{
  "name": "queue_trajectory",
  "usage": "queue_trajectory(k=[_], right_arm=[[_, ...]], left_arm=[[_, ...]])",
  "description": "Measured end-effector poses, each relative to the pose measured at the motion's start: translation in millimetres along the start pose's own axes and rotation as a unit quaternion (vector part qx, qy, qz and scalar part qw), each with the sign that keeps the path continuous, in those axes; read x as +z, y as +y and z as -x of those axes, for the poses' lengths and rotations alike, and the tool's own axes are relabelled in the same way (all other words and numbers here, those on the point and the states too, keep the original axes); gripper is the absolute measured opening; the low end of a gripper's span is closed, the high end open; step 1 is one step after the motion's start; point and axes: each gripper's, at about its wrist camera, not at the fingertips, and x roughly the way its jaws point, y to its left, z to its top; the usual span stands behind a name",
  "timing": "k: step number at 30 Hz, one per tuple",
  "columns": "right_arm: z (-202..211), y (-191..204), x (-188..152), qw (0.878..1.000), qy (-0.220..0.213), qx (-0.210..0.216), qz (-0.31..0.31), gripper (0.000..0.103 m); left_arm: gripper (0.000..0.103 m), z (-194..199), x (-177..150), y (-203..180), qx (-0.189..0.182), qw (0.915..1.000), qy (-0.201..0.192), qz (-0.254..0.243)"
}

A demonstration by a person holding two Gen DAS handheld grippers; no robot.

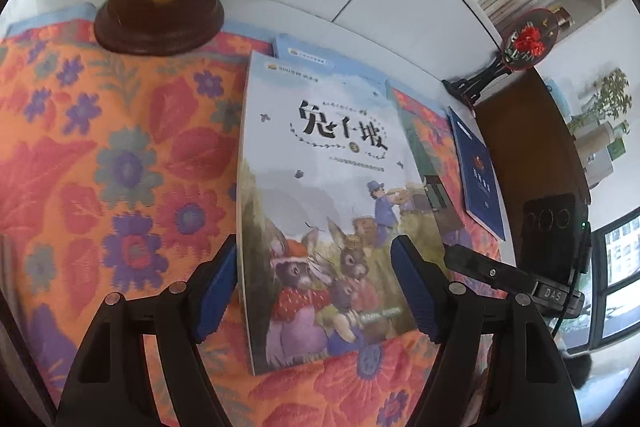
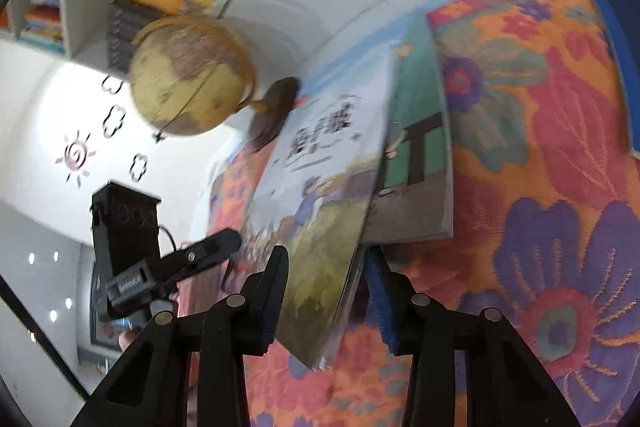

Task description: Organize books

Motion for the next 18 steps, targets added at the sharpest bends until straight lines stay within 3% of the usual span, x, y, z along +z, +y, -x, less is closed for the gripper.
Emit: queue_trajectory(k=[3, 6, 7, 9, 13, 18], right_arm=[[4, 15, 0, 1.000, -0.004, -0.004, 0.019, 0.040], [13, 35, 0, 0.998, -0.015, 0.046, 0.039, 0.038], [15, 42, -1, 0.998, -0.017, 0.043, 0.050, 0.038], [19, 55, -2, 0.997, -0.025, 0.009, 0.069, 0.038], [6, 45, -1, 0.998, -0.007, -0.021, 0.054, 0.038], [-15, -1, 4, 0.997, 0.016, -0.072, -0.004, 0.038]], left_arm=[[0.072, 6, 0, -7, 0.014, 0.9998, 0.000, -0.011], [0.072, 14, -2, -19, 0.017, 0.9996, 0.001, -0.023], [0.072, 18, -3, -25, 0.022, 0.9992, -0.005, -0.033], [0.072, 25, -5, -36, 0.029, 0.9980, -0.014, -0.054], [0.073, 31, -6, -45, -0.014, 0.9974, -0.018, -0.069], [0.073, 8, 3, -21, 0.027, 0.9991, -0.003, -0.032]])
